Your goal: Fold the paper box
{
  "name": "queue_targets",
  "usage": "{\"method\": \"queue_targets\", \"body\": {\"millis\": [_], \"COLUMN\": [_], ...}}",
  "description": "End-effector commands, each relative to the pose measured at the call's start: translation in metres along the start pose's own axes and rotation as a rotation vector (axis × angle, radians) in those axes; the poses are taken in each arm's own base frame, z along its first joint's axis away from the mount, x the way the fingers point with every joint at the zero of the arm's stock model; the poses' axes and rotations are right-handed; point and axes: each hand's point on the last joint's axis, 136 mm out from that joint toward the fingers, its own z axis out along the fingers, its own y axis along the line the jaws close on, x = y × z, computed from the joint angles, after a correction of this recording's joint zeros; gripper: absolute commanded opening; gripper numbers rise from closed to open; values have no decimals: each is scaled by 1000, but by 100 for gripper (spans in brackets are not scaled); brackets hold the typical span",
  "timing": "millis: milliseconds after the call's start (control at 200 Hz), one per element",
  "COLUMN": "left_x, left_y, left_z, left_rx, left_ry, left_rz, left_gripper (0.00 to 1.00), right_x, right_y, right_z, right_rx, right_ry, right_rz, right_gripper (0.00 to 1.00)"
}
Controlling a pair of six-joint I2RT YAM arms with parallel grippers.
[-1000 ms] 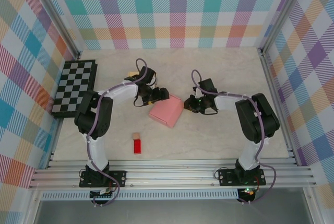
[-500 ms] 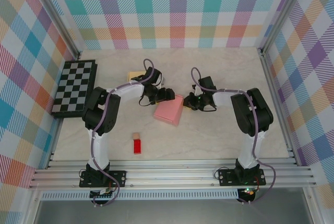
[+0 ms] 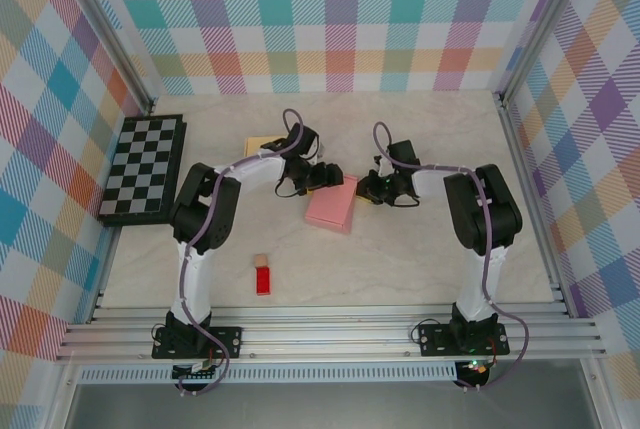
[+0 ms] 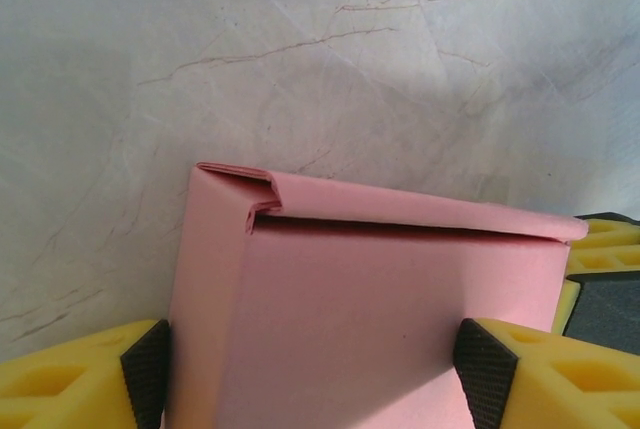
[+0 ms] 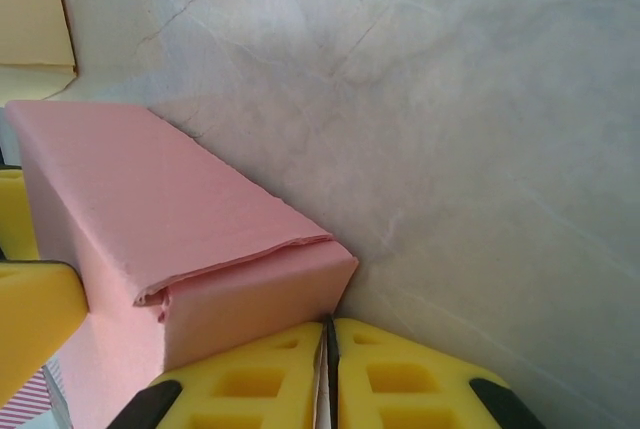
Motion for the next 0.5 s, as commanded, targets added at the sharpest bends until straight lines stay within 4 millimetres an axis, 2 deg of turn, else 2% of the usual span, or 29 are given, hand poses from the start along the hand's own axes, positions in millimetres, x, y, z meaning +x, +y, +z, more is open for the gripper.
{"method": "queue_targets", "body": {"millis": [0,230,345,495], "left_x": [65,36,24,20], "left_y": [-84,-18,-10,-10], "left_z": [30,13,-8,-36], "left_rx": [211,28,22,8], "left_ry": [191,85,16,-38], "left_rz": [149,-8,-36,-23], "left_gripper": [75,78,80,81], "right_x": [18,17,22,42], "right_y": [72,10,-9,-9], "right_z": [5,-25,-42,-59], "right_rx": [-190,41,93,98], "right_ry": [91,49,37,52], "right_rz": [-211,-61,-25,-15], "right_gripper": [15,16,16,16]}}
